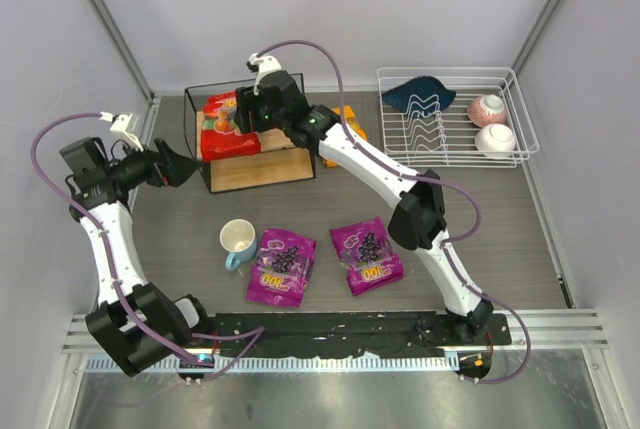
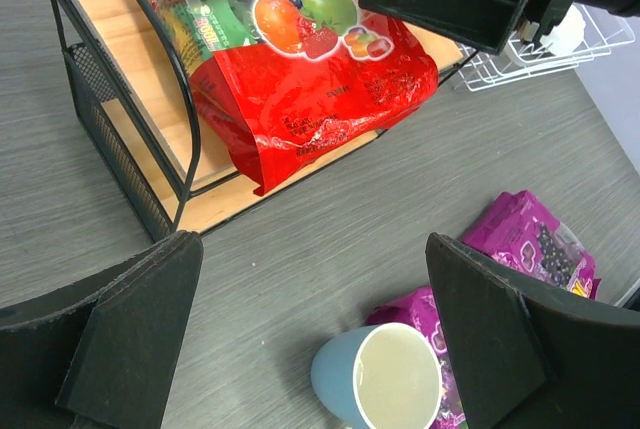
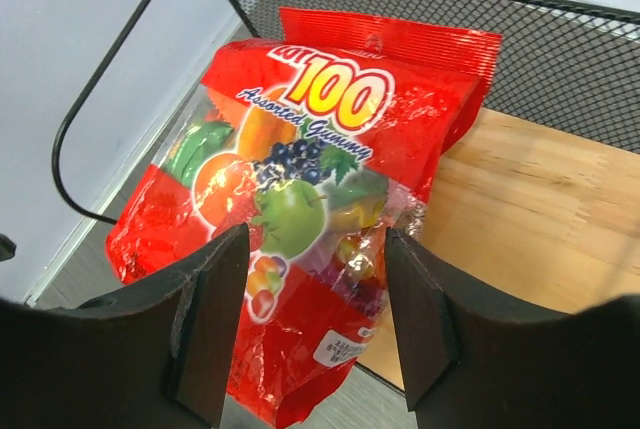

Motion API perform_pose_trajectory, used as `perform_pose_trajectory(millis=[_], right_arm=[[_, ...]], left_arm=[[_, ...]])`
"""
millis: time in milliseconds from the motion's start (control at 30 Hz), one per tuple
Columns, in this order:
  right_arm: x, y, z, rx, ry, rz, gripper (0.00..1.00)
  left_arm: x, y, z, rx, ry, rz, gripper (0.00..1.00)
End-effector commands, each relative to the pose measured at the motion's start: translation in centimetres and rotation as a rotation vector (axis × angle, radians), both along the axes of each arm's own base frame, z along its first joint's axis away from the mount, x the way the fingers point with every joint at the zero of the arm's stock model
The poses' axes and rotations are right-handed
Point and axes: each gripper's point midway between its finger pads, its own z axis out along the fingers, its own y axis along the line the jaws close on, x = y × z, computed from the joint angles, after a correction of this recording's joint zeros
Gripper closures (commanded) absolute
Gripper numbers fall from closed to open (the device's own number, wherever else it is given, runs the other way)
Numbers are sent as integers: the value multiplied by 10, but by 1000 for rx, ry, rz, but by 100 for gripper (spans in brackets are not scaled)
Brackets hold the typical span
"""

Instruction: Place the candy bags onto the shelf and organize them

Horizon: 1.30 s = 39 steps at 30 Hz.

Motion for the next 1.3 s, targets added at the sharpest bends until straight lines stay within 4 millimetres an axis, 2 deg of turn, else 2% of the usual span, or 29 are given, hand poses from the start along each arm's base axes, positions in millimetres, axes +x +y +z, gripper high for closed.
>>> perform_pose_trajectory(millis=[0, 67, 233, 367, 400, 533, 633, 733, 1133, 1200, 1267], right_arm=[[9, -18, 20, 8, -33, -101, 39], [9, -19, 22, 5, -39, -112, 38], [10, -27, 21, -9, -51, -162, 27], [9, -26, 16, -9, -41, -156, 28], [9, -23, 13, -6, -34, -149, 29], [5, -13, 11, 25, -19, -106, 53], [2, -5, 15, 63, -16, -68, 65], [1, 1, 20, 96, -18, -49, 71], [-3, 16, 18, 137, -5, 6, 72], [-4, 18, 23, 149, -13, 19, 72], [-3, 22, 18, 145, -13, 42, 72]], left_arm=[[-3, -1, 10, 22, -36, -21, 0], [-4, -1, 10, 29, -36, -21, 0], [-4, -1, 8, 26, -31, -23, 0], [-3, -1, 8, 25, -31, -25, 0], [-4, -1, 7, 22, -28, -24, 0], [-4, -2, 7, 27, -32, -29, 0], [-6, -2, 7, 34, -31, -28, 0], [-7, -2, 7, 45, -34, -30, 0], [-8, -2, 6, 49, -32, -33, 0], [-8, -3, 5, 49, -32, -35, 0], [-9, -3, 4, 50, -29, -35, 0]])
